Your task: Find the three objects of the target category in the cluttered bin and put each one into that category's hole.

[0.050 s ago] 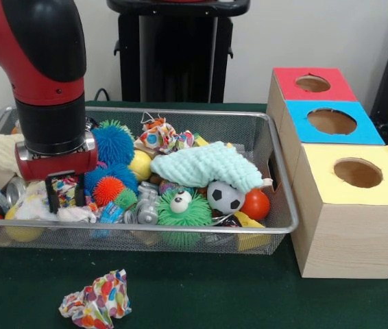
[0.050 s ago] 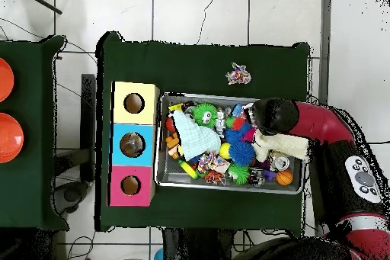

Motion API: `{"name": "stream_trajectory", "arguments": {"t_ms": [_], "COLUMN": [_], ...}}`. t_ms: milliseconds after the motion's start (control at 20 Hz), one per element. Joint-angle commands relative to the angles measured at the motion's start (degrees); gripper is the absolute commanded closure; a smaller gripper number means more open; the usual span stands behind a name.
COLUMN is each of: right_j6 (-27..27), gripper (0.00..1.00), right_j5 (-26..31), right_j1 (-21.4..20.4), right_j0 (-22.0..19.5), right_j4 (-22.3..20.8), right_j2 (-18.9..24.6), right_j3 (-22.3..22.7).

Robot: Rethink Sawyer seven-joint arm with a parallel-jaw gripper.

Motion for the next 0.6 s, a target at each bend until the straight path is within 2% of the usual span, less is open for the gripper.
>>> {"name": "stream_trajectory", "arguments": {"t_ms": [50,600], "right_j6": [-0.4,-1.4], "gripper": [1.00,1.00], "right_j5": [0.8,0.3], "right_j1": [0.8,1.0], "right_j0": [0.1,-0.3], "right_j4": [-1.6,-2.2], "right_j2": [1.6,1.9], "right_j3": [5.1,5.1]}}
